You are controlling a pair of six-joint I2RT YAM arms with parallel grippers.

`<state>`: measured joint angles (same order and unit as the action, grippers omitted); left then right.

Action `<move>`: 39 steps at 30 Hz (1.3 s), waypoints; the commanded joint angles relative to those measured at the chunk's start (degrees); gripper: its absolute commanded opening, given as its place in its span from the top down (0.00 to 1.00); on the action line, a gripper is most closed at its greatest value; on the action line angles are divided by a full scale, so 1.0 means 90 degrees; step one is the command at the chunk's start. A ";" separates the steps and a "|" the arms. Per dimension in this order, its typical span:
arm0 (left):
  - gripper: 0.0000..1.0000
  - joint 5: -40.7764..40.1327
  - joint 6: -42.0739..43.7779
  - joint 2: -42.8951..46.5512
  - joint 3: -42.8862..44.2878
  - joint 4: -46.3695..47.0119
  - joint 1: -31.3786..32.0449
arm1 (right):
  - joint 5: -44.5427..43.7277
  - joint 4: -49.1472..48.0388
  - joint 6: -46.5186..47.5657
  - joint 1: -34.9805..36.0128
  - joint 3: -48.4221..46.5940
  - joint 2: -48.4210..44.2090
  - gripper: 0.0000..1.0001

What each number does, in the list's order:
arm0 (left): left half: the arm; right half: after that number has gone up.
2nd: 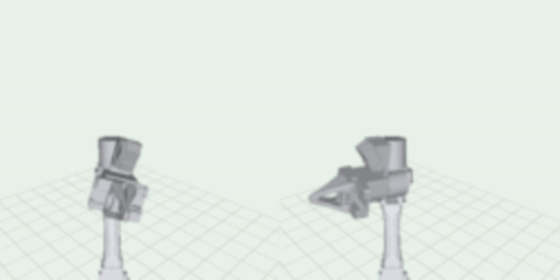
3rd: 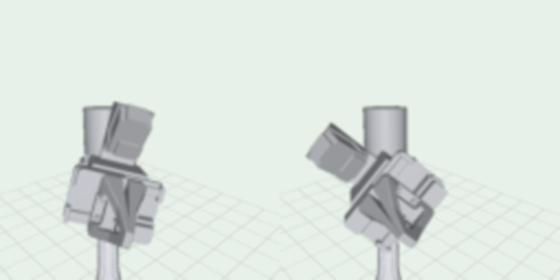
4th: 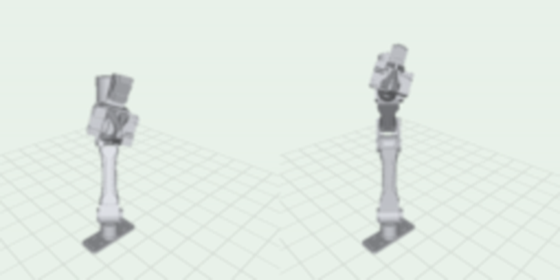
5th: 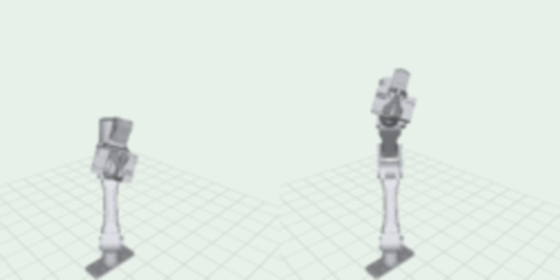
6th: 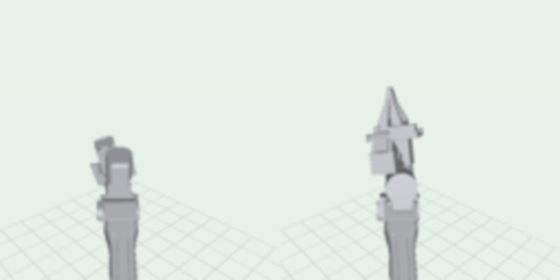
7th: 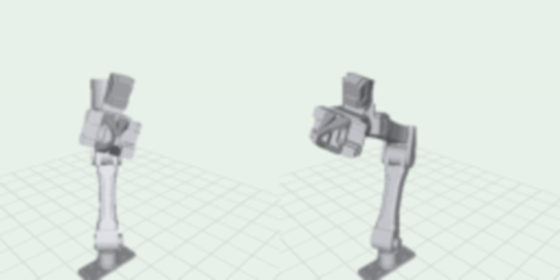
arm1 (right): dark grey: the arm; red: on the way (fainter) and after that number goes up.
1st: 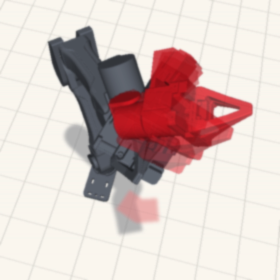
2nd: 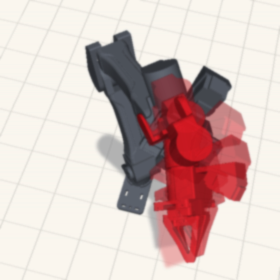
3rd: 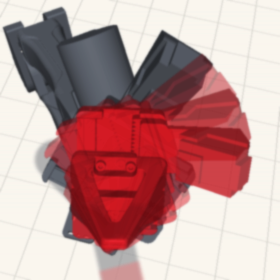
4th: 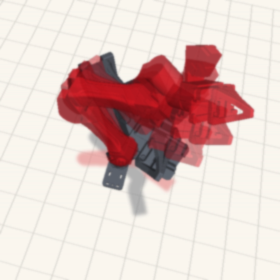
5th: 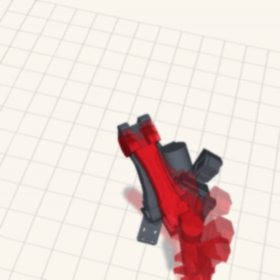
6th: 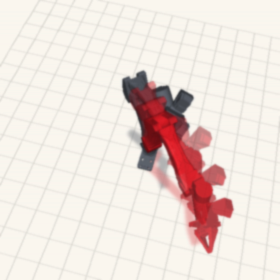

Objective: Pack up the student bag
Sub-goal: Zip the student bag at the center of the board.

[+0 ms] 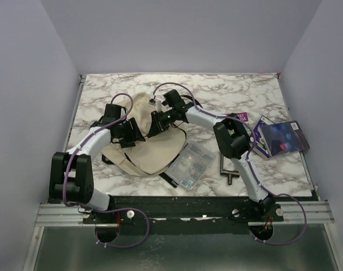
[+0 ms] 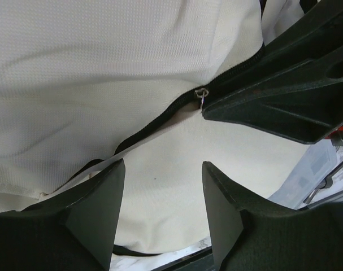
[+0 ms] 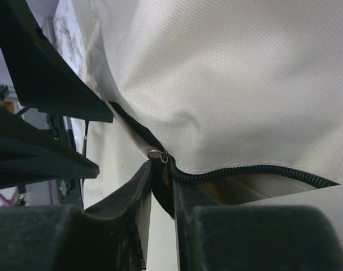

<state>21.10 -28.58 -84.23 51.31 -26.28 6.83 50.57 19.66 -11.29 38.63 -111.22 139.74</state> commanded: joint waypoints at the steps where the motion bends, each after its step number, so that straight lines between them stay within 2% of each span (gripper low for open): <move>1: 0.42 -0.0273 -0.0056 0.0109 -0.0054 -0.0009 -0.0035 | 0.0745 -0.1204 -0.1625 0.0092 0.0719 -0.0413 0.86; 4: 0.42 -0.0293 -0.0067 0.0091 -0.0056 -0.0014 -0.0107 | 0.0701 -0.1831 -0.2439 0.0022 0.1008 -0.0454 0.93; 7: 0.42 -0.0303 -0.0067 0.0091 -0.0061 -0.0006 -0.0142 | 0.0847 -0.2744 -0.3313 -0.0038 0.1287 -0.0487 0.95; 20: 0.48 -0.0275 -0.0093 -0.0057 -0.0066 -0.0018 -0.0258 | 0.0681 -0.3594 -0.4635 -0.0152 0.1350 -0.0517 0.91; 25: 0.48 -0.0253 -0.0096 -0.0079 -0.0054 -0.0017 -0.0256 | 0.0735 -0.4243 -0.5472 -0.0202 0.1529 -0.0452 0.92; 31: 0.48 -0.0294 -0.0088 -0.0080 -0.0064 -0.0019 -0.0258 | 0.0806 -0.5514 -0.6626 -0.0270 0.1942 -0.0410 0.93; 34: 0.48 -0.0277 -0.0096 -0.0088 -0.0056 -0.0018 -0.0261 | 0.0821 -0.6080 -0.7070 -0.0293 0.2061 -0.0410 0.89; 39: 0.48 -0.0284 -0.0086 -0.0079 -0.0056 -0.0014 -0.0261 | 0.0744 -0.5966 -0.6984 -0.0289 0.2104 -0.0458 0.86</move>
<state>19.88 -29.54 -84.47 51.13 -26.09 4.82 55.90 -28.82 -71.26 36.34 -92.51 137.99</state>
